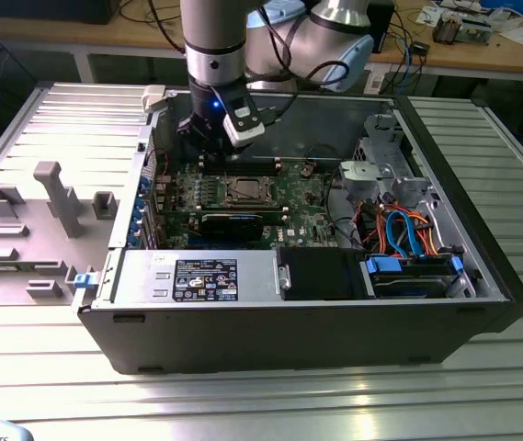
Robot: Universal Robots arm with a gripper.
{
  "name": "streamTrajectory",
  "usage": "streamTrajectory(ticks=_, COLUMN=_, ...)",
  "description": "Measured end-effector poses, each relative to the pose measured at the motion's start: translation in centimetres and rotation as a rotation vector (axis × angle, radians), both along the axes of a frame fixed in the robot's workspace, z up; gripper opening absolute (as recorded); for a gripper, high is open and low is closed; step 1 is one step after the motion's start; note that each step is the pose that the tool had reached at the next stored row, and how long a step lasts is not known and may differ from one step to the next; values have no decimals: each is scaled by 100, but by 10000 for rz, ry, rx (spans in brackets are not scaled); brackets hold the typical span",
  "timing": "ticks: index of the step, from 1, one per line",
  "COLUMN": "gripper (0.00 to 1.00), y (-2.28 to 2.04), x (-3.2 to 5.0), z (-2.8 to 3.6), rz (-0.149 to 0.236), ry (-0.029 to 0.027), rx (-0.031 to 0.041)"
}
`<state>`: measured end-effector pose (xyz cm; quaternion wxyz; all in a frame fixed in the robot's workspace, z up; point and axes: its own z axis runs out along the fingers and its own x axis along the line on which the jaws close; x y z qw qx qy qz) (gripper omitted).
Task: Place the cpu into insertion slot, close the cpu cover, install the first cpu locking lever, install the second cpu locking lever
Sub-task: 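Install the first cpu locking lever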
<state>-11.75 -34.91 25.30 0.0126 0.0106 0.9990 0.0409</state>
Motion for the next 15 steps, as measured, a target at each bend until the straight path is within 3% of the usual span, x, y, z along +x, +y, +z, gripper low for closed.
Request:
streamTrajectory(ticks=1, gripper=11, y=119, x=-77, z=0, rz=89, ry=0, rx=0)
streamTrajectory(ticks=2, gripper=11, y=141, x=-80, z=2, rz=101, ry=-2, rx=-1)
streamTrajectory(ticks=7, gripper=11, y=214, x=-86, z=43, rz=151, ry=-38, rx=-2)
streamTrajectory(ticks=15, gripper=11, y=257, x=-80, z=57, rz=228, ry=-43, rx=-5)
